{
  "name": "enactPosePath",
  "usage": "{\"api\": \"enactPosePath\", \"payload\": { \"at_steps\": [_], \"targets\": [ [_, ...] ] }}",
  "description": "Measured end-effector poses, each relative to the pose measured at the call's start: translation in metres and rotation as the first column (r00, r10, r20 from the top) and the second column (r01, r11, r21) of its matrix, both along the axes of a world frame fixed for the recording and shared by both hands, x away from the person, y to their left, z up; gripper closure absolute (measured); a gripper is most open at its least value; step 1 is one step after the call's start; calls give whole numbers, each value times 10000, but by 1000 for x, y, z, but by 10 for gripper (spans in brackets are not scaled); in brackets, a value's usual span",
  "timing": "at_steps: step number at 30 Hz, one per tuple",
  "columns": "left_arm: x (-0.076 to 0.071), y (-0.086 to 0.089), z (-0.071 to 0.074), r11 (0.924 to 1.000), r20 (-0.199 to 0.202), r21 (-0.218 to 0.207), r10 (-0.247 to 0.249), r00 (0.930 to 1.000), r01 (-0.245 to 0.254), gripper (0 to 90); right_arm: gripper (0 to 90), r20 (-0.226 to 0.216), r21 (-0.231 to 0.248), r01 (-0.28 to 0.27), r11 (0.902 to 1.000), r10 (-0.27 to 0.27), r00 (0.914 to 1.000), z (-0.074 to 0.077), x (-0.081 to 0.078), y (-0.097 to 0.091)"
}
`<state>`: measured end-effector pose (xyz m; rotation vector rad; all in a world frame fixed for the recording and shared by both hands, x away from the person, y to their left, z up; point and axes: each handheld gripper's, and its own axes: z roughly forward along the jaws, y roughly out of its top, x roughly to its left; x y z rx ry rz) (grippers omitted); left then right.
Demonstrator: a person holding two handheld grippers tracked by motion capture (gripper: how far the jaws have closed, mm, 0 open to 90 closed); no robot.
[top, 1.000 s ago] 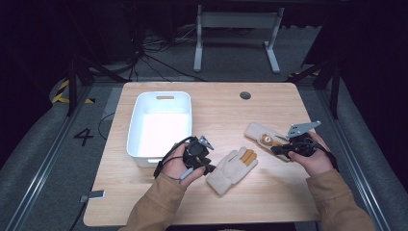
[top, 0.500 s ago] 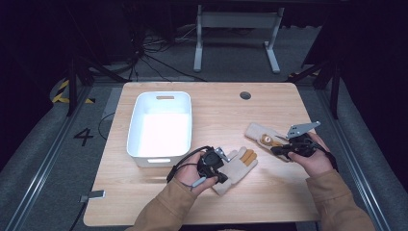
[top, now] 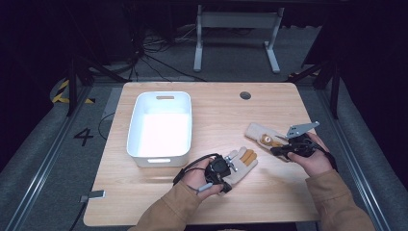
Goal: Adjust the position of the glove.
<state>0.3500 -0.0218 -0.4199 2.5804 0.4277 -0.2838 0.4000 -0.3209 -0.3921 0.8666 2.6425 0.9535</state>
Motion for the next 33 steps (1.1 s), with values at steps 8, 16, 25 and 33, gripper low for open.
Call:
{"api": "enactPosePath", "payload": {
  "at_steps": [8, 16, 25, 33],
  "targets": [
    [-1, -5, -7, 9989, -132, 382, -253, 9996, 258, 899, 899, -70, -49, -117, 9999, 117, 9999, -2, 0, 3],
    [3, -1, -10, 9981, 39, 608, 103, 9999, -105, 897, 899, -100, -43, -126, 9999, 125, 9999, -3, 0, 4],
    [13, 12, -11, 9950, 265, 672, 726, 9970, -742, 891, 899, -85, -33, -114, 9999, 114, 9999, -2, 0, 3],
    [17, 21, -7, 9940, 280, 316, 1035, 9942, -1043, 838, 900, -117, 60, -142, 9999, 143, 9998, -2, -1, 5]
  ]
}}
